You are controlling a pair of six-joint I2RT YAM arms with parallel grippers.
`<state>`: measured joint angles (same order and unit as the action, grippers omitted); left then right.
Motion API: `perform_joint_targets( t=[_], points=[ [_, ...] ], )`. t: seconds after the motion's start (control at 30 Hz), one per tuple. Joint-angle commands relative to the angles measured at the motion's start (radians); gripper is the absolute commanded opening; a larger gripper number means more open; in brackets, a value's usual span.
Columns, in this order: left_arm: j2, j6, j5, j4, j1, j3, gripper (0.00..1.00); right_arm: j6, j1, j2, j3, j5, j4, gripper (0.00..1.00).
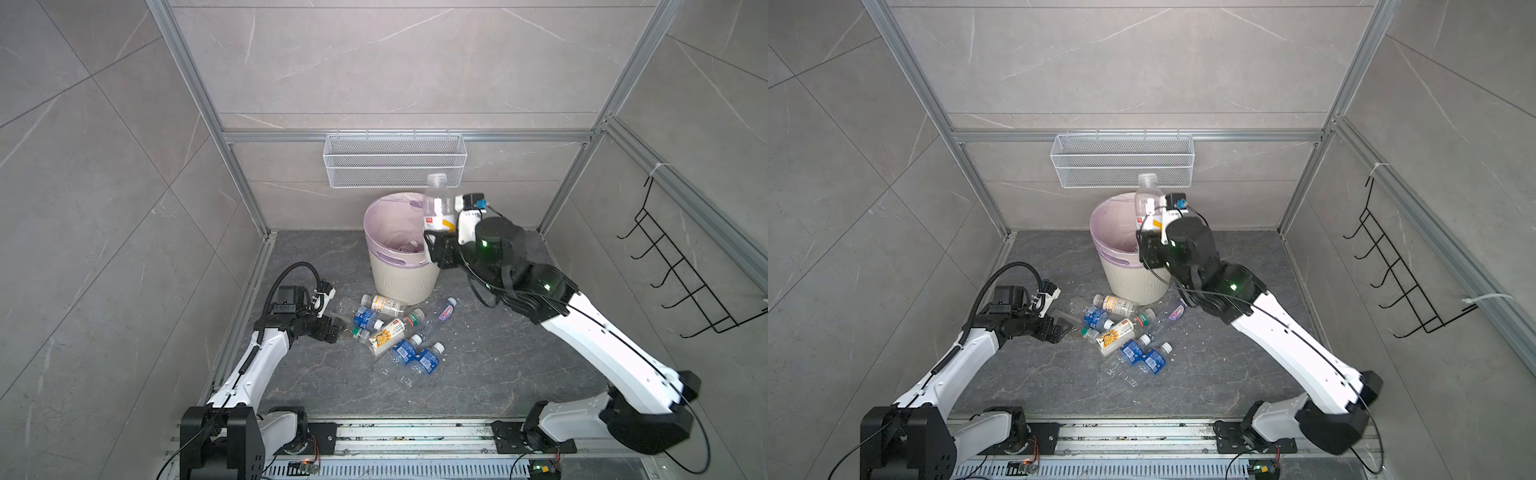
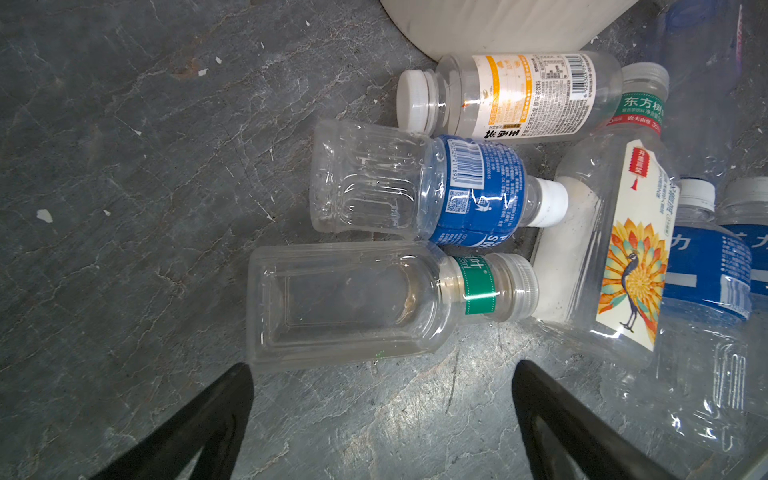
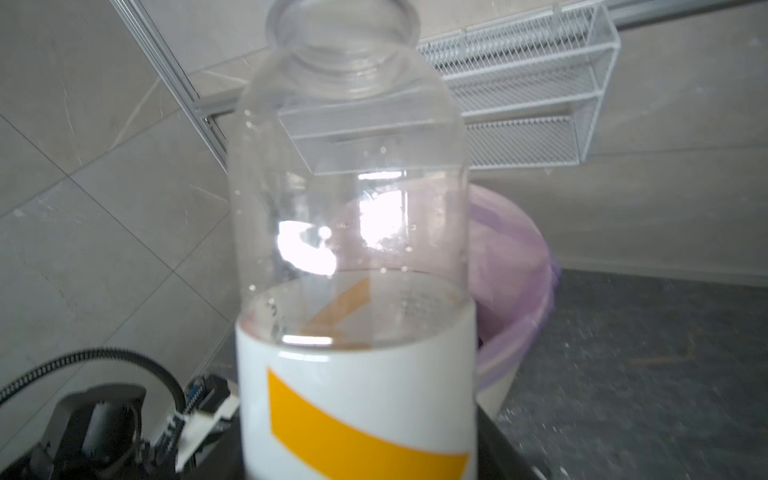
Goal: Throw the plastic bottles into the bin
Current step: 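Open the right gripper above the bin to drop the bottle, then withdraw the right gripper from the bin and lower it toward the bottles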
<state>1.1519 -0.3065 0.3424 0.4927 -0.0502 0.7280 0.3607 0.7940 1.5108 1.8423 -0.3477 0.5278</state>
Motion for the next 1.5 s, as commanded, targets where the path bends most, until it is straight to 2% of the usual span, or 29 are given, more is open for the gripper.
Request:
perform_joint_targets(
  t=[0.0, 0.03, 0.07, 0.1, 0.17, 0.3, 0.4, 0.9, 1.47],
  points=[
    [0.008, 0.017, 0.025, 0.007, 0.006, 0.029, 0.99, -0.022, -0.064, 0.268, 0.305, -0.063, 0.095, 0.8],
    [0.008, 0.015, 0.024, 0.012, 0.005, 0.032, 0.99, -0.007, -0.093, 0.341, 0.416, -0.063, 0.155, 0.94],
    [0.006, 0.015, 0.025, 0.016, 0.006, 0.035, 1.0, 0.025, -0.121, 0.418, 0.551, -0.057, 0.244, 0.99],
    [-0.003, 0.014, 0.024, 0.02, 0.005, 0.036, 1.0, 0.042, -0.131, 0.466, 0.647, -0.055, 0.308, 0.99],
    [-0.021, 0.012, 0.02, 0.017, 0.005, 0.03, 1.0, 0.036, -0.126, 0.472, 0.69, -0.063, 0.313, 0.99],
    [-0.029, 0.011, 0.013, 0.01, 0.005, 0.025, 1.0, 0.02, -0.125, 0.359, 0.524, -0.018, 0.164, 0.99],
    [-0.033, 0.008, 0.011, 0.011, 0.005, 0.025, 1.0, 0.023, -0.122, 0.283, 0.442, -0.009, 0.154, 0.99],
    [-0.043, -0.003, -0.011, 0.018, 0.005, 0.031, 1.0, 0.072, -0.119, -0.146, -0.187, -0.023, 0.068, 0.99],
    [-0.042, -0.022, -0.035, 0.023, 0.006, 0.027, 1.0, 0.165, -0.119, -0.437, -0.549, -0.047, 0.129, 0.99]
  ],
)
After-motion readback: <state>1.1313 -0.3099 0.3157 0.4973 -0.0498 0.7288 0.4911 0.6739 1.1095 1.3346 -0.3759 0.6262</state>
